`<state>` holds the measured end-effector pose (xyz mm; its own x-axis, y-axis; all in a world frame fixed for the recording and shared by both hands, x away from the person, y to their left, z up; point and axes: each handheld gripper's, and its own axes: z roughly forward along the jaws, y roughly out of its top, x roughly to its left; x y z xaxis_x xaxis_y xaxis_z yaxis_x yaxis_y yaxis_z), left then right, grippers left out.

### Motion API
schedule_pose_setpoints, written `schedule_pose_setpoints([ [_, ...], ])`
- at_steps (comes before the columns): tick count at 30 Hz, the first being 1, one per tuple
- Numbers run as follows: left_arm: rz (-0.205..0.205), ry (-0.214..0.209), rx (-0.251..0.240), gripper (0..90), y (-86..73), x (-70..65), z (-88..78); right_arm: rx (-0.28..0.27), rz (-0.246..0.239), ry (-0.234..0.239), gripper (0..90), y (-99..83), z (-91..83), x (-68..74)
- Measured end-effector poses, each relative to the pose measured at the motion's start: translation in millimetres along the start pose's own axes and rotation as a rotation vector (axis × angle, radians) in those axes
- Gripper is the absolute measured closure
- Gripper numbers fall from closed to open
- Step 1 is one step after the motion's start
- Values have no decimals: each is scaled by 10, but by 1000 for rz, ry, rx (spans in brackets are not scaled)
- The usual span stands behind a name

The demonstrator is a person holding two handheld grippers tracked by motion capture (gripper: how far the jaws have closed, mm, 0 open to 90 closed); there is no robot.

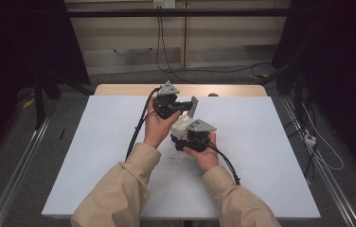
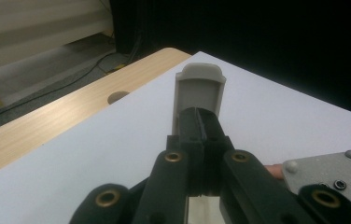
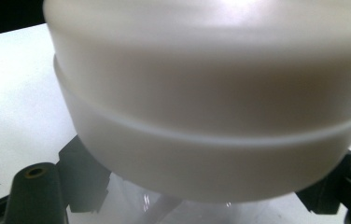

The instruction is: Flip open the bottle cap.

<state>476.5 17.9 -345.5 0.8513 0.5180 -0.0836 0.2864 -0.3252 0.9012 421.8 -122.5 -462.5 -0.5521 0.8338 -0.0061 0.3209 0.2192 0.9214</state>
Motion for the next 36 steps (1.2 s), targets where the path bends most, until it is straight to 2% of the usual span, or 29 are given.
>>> schedule_pose_setpoints([
  [32,19,-12,0,900,56,25,121,1,-1,0,186,-1,1,2],
  [36,12,-18,1,900,58,27,146,1,-1,0,187,0,1,2],
])
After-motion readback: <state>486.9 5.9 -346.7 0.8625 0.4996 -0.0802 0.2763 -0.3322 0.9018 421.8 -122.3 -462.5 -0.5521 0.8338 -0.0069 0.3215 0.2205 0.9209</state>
